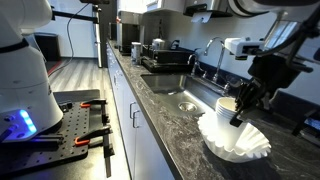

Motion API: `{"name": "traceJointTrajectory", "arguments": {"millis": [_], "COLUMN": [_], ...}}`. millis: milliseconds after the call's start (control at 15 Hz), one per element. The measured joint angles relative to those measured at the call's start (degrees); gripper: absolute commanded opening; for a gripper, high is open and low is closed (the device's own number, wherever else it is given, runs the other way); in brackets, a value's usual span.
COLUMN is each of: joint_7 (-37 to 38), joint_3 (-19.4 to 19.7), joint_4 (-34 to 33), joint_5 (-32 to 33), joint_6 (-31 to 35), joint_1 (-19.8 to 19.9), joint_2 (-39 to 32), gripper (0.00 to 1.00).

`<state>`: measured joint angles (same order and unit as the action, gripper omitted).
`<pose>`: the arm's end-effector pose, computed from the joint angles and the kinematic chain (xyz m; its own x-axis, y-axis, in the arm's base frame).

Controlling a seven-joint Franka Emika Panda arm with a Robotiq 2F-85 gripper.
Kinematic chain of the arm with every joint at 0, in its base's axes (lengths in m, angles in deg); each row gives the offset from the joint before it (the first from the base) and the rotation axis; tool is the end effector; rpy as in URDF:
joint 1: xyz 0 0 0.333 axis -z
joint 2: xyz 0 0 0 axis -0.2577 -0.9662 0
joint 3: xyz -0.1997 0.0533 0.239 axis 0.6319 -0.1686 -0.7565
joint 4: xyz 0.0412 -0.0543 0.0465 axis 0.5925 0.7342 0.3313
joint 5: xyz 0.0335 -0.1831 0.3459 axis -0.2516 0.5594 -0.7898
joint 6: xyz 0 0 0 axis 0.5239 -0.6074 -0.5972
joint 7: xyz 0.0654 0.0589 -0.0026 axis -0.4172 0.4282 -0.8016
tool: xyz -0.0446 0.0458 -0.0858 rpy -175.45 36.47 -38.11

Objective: Put the cups upright

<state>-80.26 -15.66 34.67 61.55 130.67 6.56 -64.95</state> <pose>0.5140 -0.3548 0.2991 0.7429 -0.6501 -0.1597 -0.6605 -0.7506 -0.0169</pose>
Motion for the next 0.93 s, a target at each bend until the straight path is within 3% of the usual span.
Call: {"name": "traceJointTrajectory", "arguments": {"millis": [667,933], "joint_7": [-0.1,-1.4], "joint_3": [0.0,-0.1], "joint_4": [-2.8,-2.8], "joint_5": [0.0,0.1], "joint_6": [0.0,-0.1], "joint_1": [0.3,0.2], "joint_2": [-2.2,-1.2], "gripper": [0.99,1.00]}}
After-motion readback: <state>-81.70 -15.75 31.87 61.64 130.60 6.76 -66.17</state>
